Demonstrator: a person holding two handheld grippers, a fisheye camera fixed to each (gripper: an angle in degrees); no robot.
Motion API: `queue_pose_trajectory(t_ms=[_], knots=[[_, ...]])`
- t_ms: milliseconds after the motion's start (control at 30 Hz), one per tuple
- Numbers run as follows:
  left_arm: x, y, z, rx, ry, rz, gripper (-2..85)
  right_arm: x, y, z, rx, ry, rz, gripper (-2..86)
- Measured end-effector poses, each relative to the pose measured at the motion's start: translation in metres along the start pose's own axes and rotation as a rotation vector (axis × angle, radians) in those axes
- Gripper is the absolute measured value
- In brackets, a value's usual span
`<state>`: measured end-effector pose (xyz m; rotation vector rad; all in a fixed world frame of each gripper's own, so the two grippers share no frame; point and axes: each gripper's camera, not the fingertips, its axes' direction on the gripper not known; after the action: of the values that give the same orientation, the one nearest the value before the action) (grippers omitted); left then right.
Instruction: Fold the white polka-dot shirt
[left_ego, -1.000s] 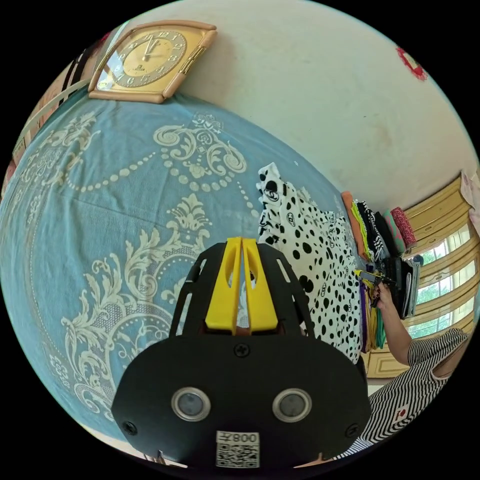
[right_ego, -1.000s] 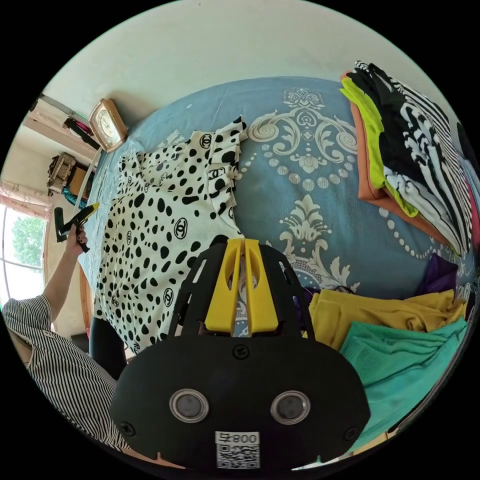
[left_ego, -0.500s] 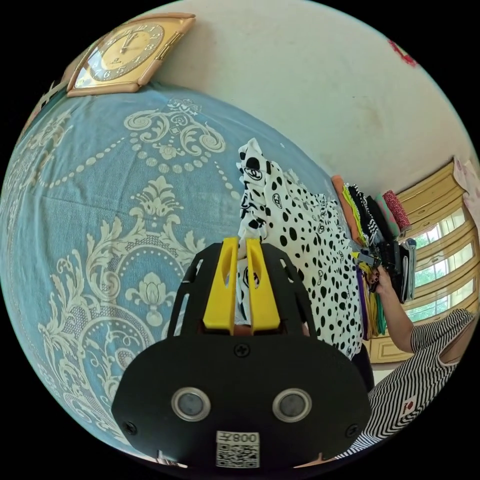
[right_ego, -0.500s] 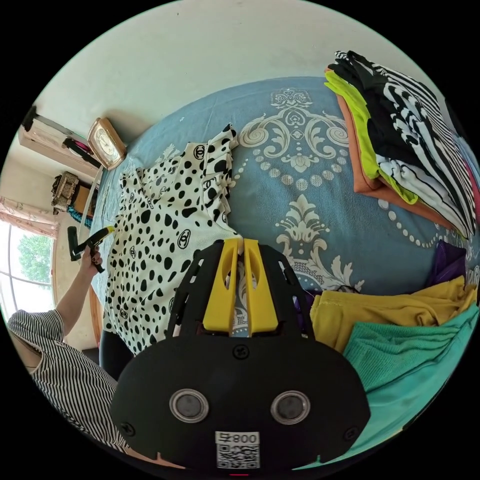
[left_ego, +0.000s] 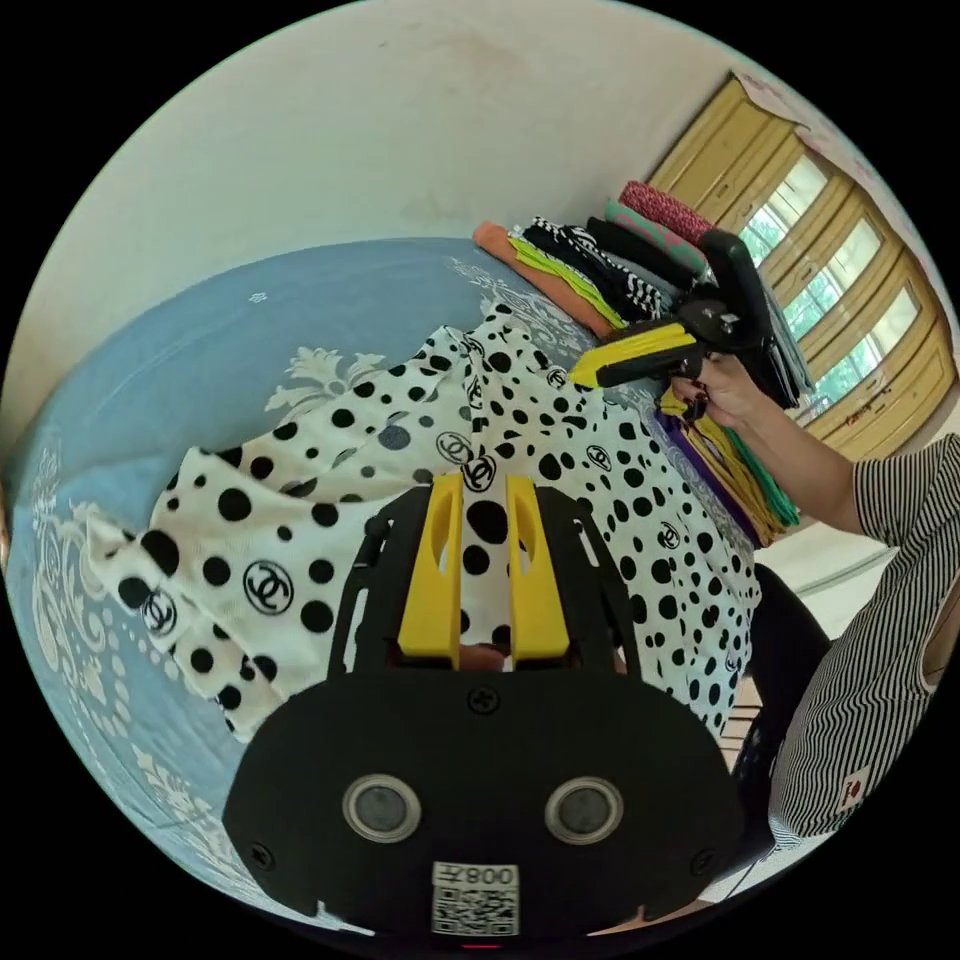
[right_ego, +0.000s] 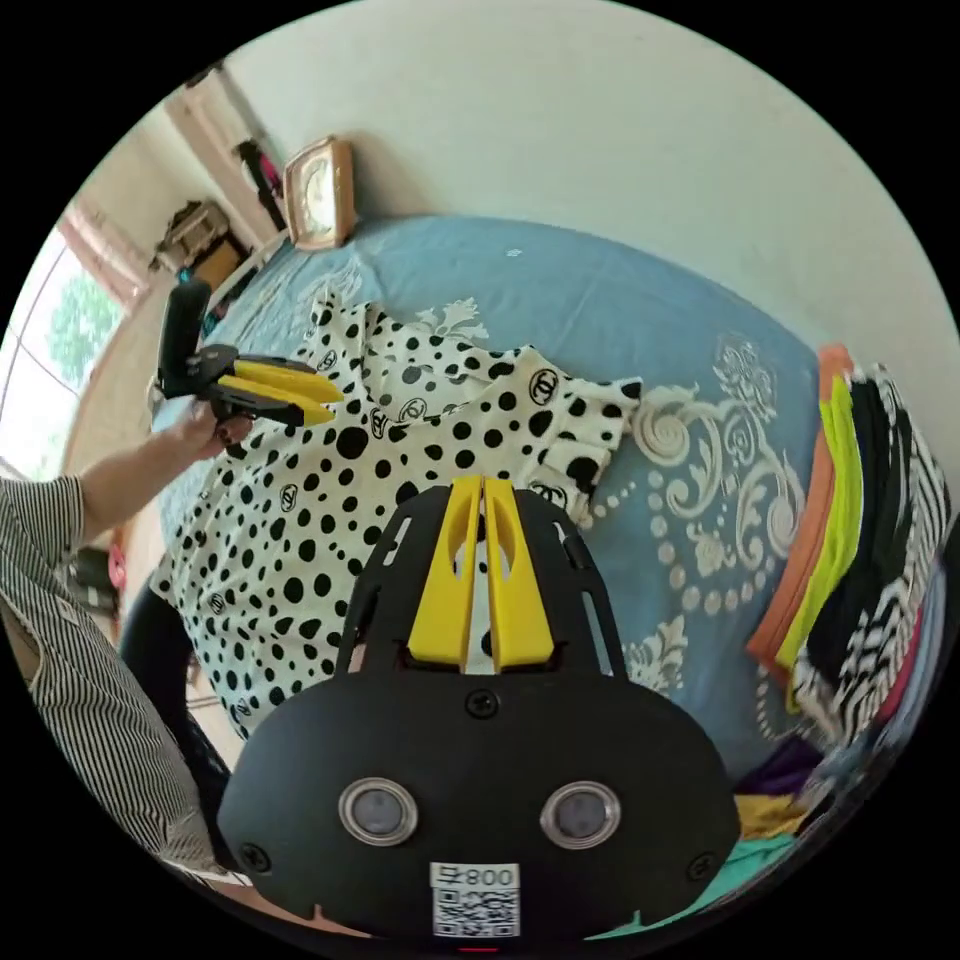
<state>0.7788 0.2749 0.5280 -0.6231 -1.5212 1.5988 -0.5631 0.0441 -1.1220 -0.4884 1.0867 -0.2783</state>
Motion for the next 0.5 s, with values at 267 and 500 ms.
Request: queue_pose_trajectory(t_ms=[267,500], knots=[[0.018,-0.073,0.062,-0.157,-0.061,0.102,7.0,-0.097,-0.143,0.019,-0.207,0.176,-0.592,3.5],[0.005,-0.094,0.076,-0.131,0.02,0.056,6.2,-0.14,-0.22,0.031,-0.339,0.232,-0.797,5.0]])
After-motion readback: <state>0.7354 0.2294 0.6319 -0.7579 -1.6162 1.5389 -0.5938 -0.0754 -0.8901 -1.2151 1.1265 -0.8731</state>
